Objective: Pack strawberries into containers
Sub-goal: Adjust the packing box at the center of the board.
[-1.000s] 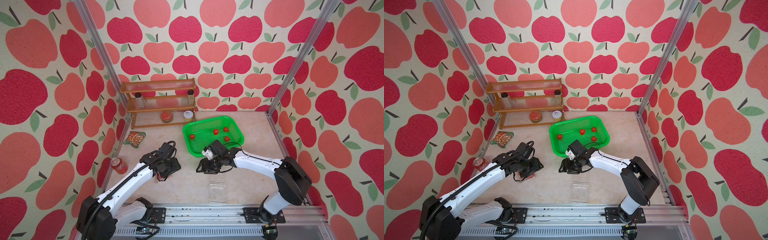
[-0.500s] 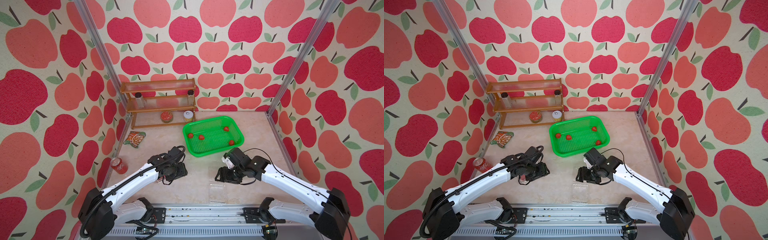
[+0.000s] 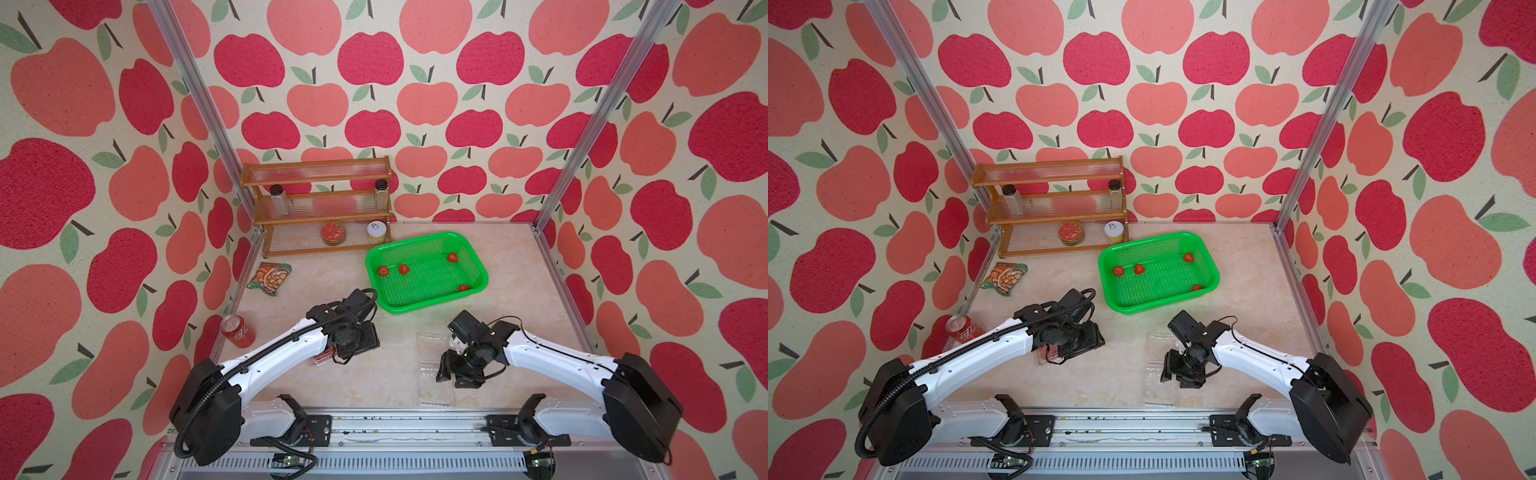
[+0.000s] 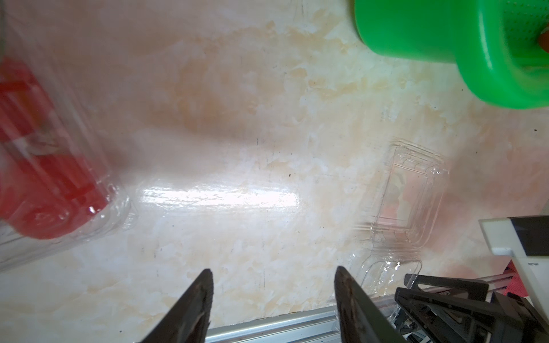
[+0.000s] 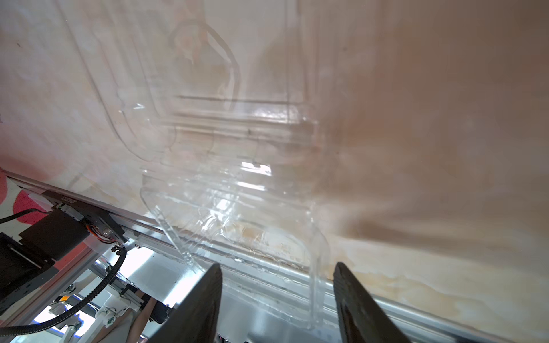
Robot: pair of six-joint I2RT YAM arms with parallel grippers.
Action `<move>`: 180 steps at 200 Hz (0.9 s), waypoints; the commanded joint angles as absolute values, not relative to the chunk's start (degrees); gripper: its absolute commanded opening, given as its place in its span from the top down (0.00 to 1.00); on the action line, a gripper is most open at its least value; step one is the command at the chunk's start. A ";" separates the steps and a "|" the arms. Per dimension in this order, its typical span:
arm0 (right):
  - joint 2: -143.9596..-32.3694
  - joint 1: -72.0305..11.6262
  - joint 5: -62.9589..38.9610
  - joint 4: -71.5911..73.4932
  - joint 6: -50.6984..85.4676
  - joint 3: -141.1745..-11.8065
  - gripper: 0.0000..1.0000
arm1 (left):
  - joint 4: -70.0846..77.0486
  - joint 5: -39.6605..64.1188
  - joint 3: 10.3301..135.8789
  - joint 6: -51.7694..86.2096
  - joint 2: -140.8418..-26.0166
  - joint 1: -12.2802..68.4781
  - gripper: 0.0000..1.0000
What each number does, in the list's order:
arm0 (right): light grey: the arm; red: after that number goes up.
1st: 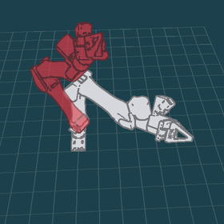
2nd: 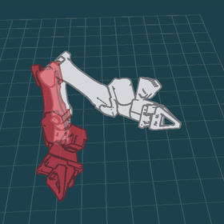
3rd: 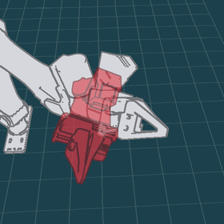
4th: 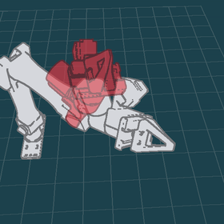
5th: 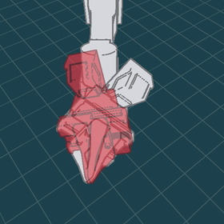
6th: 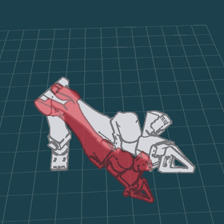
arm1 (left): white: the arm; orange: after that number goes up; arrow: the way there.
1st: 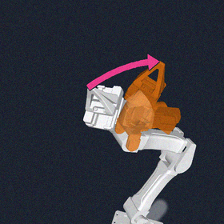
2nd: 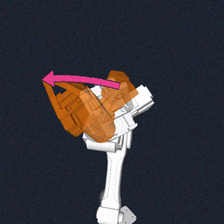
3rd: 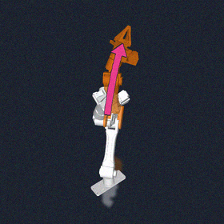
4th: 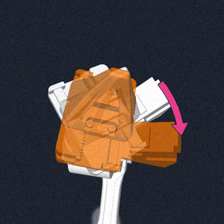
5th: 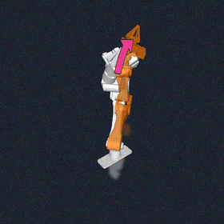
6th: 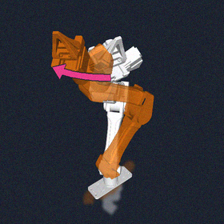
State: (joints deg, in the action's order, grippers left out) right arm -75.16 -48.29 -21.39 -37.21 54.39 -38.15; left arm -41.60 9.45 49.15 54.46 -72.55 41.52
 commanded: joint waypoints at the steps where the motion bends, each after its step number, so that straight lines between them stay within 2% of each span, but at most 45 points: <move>1: -80.05 -47.64 -24.66 -31.33 51.50 -42.36 0.42 | -42.36 8.82 50.05 54.56 -71.99 41.40 0.37; 64: -90.90 -46.08 -25.07 -29.77 46.32 -51.69 0.45 | -45.47 6.64 49.04 55.50 -65.79 38.74 0.36; 96: -87.99 -45.14 -22.51 -34.54 44.24 -51.58 0.42 | -46.06 5.54 48.12 55.24 -63.24 36.94 0.35; 116: -81.24 -45.00 -19.89 -41.93 43.34 -53.07 0.38 | -45.69 6.31 47.72 54.72 -62.67 35.78 0.35; 144: -73.35 -44.87 -11.75 -51.98 40.58 -61.29 0.35 | -46.74 6.24 47.81 53.58 -60.58 35.09 0.35; 161: -74.21 -43.77 -9.14 -51.74 37.30 -68.67 0.32 | -46.47 6.69 47.81 52.76 -60.30 34.11 0.35; 180: -80.15 -40.33 -8.56 -49.11 33.10 -75.74 0.30 | -45.12 8.02 48.05 51.69 -60.92 32.41 0.35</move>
